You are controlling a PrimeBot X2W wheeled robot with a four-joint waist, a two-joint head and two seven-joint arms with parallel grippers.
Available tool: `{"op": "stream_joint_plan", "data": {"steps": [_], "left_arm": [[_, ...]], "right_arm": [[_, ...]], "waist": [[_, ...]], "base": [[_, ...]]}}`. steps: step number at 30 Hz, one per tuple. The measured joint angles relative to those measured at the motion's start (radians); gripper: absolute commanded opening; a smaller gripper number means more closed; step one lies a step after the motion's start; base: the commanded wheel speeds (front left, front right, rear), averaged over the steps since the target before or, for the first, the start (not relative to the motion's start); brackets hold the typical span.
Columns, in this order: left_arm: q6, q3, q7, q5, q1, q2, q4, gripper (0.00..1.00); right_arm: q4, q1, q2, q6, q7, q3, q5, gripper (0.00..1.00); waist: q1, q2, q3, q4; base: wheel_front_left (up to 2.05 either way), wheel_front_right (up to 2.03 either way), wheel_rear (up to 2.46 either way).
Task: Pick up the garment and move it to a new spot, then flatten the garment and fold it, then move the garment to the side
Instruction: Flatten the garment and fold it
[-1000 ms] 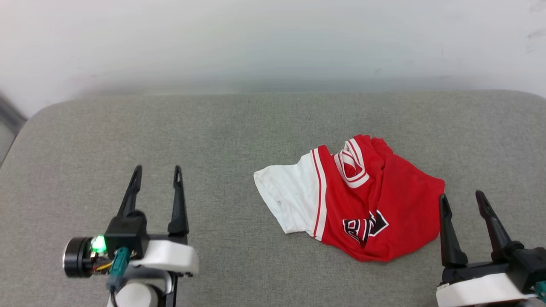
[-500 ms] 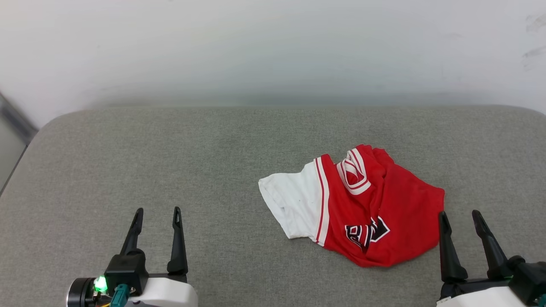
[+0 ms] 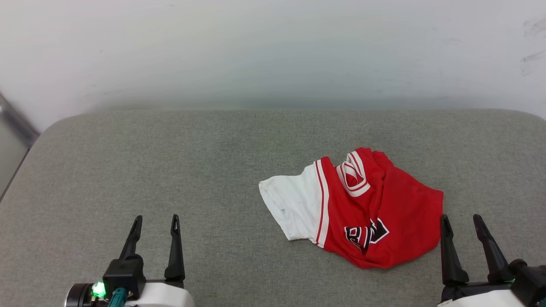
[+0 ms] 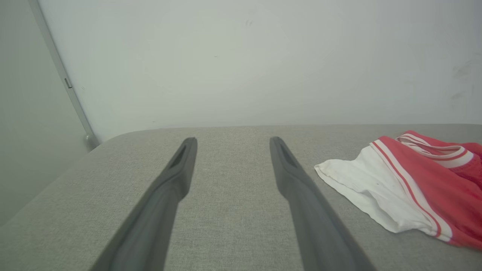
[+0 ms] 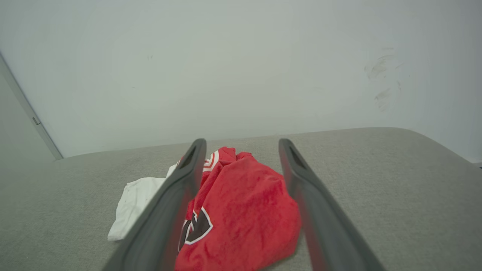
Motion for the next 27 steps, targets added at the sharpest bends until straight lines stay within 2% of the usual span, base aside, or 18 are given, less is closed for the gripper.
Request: {"op": "stream_joint_plan", "data": {"steps": [5,8,12,21,27], "left_arm": [[-0.026,0.008,0.000,0.015,-0.051,-0.006,0.013,1.00],[-0.062,0.010,0.000,0.016,-0.133,-0.005,0.038,1.00],[-0.104,0.016,0.000,0.020,-0.280,0.017,0.068,1.00],[-0.171,-0.056,0.005,0.049,-0.650,0.075,0.270,1.00],[-0.195,-0.150,0.155,0.010,-0.867,0.108,0.408,1.00]], "right_arm": [[-0.002,-0.001,0.000,0.000,0.000,-0.001,-0.002,1.00],[-0.007,-0.009,0.000,0.000,0.000,0.004,-0.008,1.00],[-0.014,-0.019,0.000,0.000,0.000,0.014,-0.016,1.00],[-0.041,-0.082,0.000,0.000,0.000,0.013,-0.028,1.00],[-0.056,-0.112,0.000,0.000,0.000,0.015,-0.038,1.00]], "waist": [[0.0000,0.0000,0.007,0.005],[0.0000,0.0000,0.017,0.006],[0.0000,0.0000,0.037,-0.001],[0.0002,0.0000,0.127,-0.020],[0.0003,0.0000,0.190,-0.034]], "base": [[0.00,0.00,0.00],[0.00,0.00,0.00],[0.00,0.00,0.00],[0.00,0.00,0.00],[0.00,0.00,0.00]]}}
